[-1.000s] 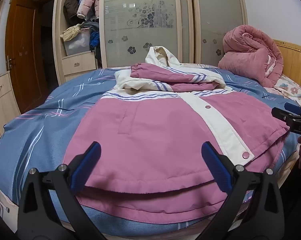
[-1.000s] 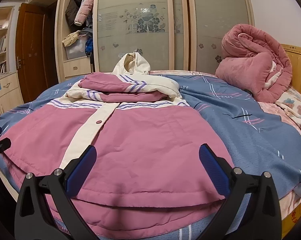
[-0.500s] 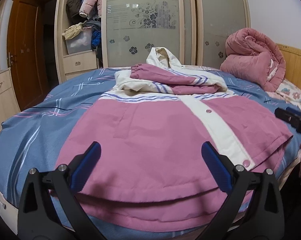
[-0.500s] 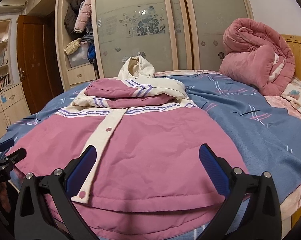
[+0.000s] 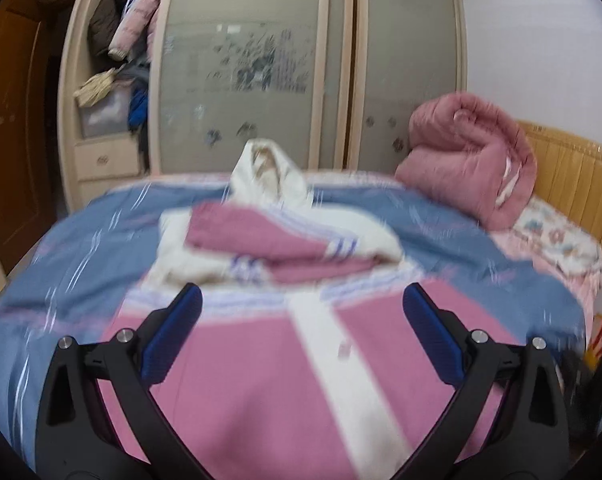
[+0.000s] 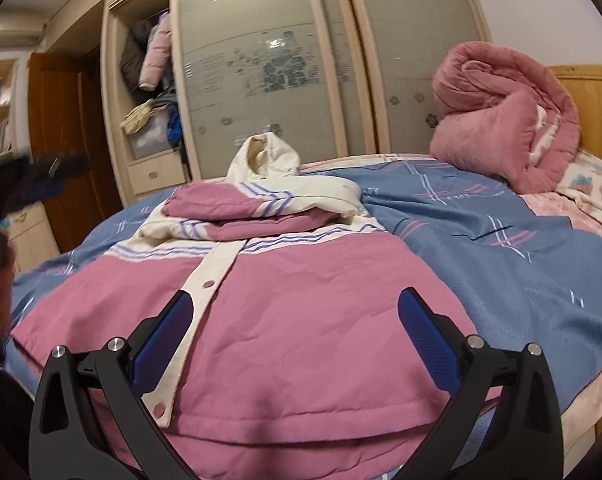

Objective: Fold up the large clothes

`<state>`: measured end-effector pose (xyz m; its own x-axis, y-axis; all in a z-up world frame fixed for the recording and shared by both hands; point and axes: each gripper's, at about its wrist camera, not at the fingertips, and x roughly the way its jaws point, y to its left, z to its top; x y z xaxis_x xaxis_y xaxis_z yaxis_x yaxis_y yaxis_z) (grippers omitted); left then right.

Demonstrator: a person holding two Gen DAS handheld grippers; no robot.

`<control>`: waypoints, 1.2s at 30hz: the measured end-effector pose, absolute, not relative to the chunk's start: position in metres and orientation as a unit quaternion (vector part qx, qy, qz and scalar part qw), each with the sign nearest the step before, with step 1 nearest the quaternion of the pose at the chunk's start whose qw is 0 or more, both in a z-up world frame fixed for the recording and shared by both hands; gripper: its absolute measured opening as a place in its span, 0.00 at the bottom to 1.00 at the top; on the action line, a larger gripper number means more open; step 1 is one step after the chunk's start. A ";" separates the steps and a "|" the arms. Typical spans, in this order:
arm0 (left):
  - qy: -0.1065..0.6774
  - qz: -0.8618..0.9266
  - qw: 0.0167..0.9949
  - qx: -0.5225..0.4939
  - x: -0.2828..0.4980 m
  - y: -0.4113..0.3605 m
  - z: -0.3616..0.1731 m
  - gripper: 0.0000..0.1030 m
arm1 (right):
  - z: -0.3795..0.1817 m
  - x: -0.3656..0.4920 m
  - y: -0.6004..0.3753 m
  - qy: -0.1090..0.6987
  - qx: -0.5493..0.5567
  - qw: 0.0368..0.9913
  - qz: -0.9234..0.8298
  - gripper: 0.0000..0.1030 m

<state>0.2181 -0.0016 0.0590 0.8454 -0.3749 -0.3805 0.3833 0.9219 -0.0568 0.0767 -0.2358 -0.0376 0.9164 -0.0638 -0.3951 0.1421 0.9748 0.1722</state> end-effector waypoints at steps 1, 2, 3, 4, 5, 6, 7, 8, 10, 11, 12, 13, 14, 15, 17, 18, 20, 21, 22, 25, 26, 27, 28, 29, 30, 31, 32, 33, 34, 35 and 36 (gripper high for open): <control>0.188 -0.200 0.962 0.014 0.233 -0.009 0.064 0.98 | -0.038 0.078 -0.237 0.193 0.100 0.974 -0.059 0.99; 0.182 -0.201 0.962 0.020 0.247 -0.017 0.065 0.98 | -0.038 0.078 -0.237 0.191 0.098 0.975 -0.063 0.99; 0.178 -0.201 0.963 0.027 0.257 -0.022 0.063 0.98 | -0.038 0.079 -0.236 0.188 0.093 0.975 -0.067 0.99; 0.175 -0.195 0.964 0.040 0.270 -0.027 0.054 0.98 | -0.039 0.079 -0.236 0.188 0.090 0.976 -0.069 0.99; 0.182 -0.181 0.965 0.048 0.279 -0.029 0.042 0.98 | -0.040 0.081 -0.235 0.190 0.084 0.976 -0.071 0.99; 0.189 -0.171 0.966 0.045 0.285 -0.027 0.033 0.98 | -0.041 0.082 -0.234 0.193 0.078 0.975 -0.073 0.99; 0.197 -0.168 0.966 0.027 0.289 -0.020 0.017 0.98 | -0.043 0.084 -0.231 0.200 0.067 0.975 -0.074 0.99; 0.210 -0.164 0.964 0.003 0.292 -0.010 -0.001 0.98 | -0.045 0.086 -0.230 0.207 0.060 0.974 -0.073 0.99; 0.264 -0.135 0.955 -0.023 0.307 -0.004 -0.018 0.98 | -0.048 0.091 -0.227 0.225 0.043 0.971 -0.073 0.99; 0.280 -0.150 0.947 -0.041 0.313 -0.003 -0.020 0.98 | -0.048 0.093 -0.226 0.233 0.036 0.969 -0.072 0.99; 0.271 -0.166 0.947 -0.048 0.313 -0.002 -0.017 0.98 | -0.047 0.098 -0.224 0.243 0.029 0.967 -0.071 0.99; 0.259 -0.165 0.951 -0.041 0.312 -0.001 -0.014 0.98 | -0.040 0.108 -0.221 0.256 0.023 0.964 -0.067 0.99; 0.243 -0.159 0.957 -0.026 0.310 -0.002 -0.009 0.98 | -0.034 0.116 -0.219 0.263 0.021 0.963 -0.063 0.99; 0.231 -0.161 0.959 -0.017 0.309 -0.002 -0.006 0.98 | -0.024 0.131 -0.215 0.271 0.017 0.961 -0.056 0.99; 0.224 -0.172 0.959 -0.013 0.309 0.001 -0.004 0.98 | 0.003 0.166 -0.206 0.275 -0.002 0.960 -0.053 0.99; 0.223 -0.176 0.959 -0.013 0.310 0.003 -0.003 0.98 | 0.015 0.184 -0.202 0.276 -0.010 0.960 -0.049 0.99; 0.219 -0.174 0.960 -0.014 0.314 0.007 -0.001 0.98 | 0.036 0.230 -0.195 0.272 -0.025 0.962 -0.031 0.99; 0.218 -0.169 0.961 -0.014 0.316 0.010 -0.001 0.98 | 0.043 0.253 -0.193 0.275 -0.032 0.960 -0.026 0.99; 0.218 -0.165 0.962 -0.015 0.318 0.012 -0.001 0.98 | 0.051 0.291 -0.191 0.287 -0.036 0.957 -0.017 0.99; 0.223 -0.153 0.963 -0.011 0.330 0.020 -0.003 0.98 | 0.059 0.386 -0.195 0.318 -0.005 0.948 -0.005 0.99; 0.225 -0.148 0.963 -0.002 0.333 0.021 -0.003 0.98 | 0.060 0.413 -0.196 0.327 0.000 0.945 -0.006 0.99; 0.223 -0.143 0.964 0.003 0.335 0.023 -0.004 0.98 | 0.060 0.440 -0.197 0.334 0.000 0.943 -0.010 0.98; 0.222 -0.140 0.965 0.003 0.336 0.025 -0.004 0.98 | 0.061 0.468 -0.196 0.339 -0.009 0.941 -0.015 0.94; 0.223 -0.138 0.965 0.000 0.337 0.029 -0.004 0.98 | 0.060 0.501 -0.192 0.343 -0.035 0.938 -0.026 0.89; 0.227 -0.139 0.964 -0.007 0.339 0.034 -0.005 0.98 | 0.059 0.530 -0.188 0.347 -0.060 0.935 -0.036 0.87; 0.231 -0.138 0.963 -0.011 0.342 0.038 -0.007 0.98 | 0.056 0.556 -0.186 0.352 -0.083 0.931 -0.046 0.83; 0.235 -0.134 0.963 -0.011 0.343 0.040 -0.008 0.98 | 0.052 0.588 -0.184 0.359 -0.111 0.925 -0.060 0.81; 0.240 -0.128 0.962 -0.010 0.345 0.044 -0.009 0.98 | 0.047 0.615 -0.184 0.366 -0.133 0.918 -0.077 0.78; 0.244 -0.125 0.961 -0.014 0.346 0.049 -0.010 0.98 | 0.041 0.646 -0.185 0.374 -0.153 0.910 -0.097 0.75; 0.248 -0.124 0.961 -0.021 0.347 0.053 -0.011 0.98 | 0.037 0.664 -0.187 0.380 -0.156 0.906 -0.105 0.75; 0.250 -0.124 0.960 -0.027 0.348 0.056 -0.012 0.98 | 0.033 0.687 -0.190 0.389 -0.158 0.900 -0.115 0.74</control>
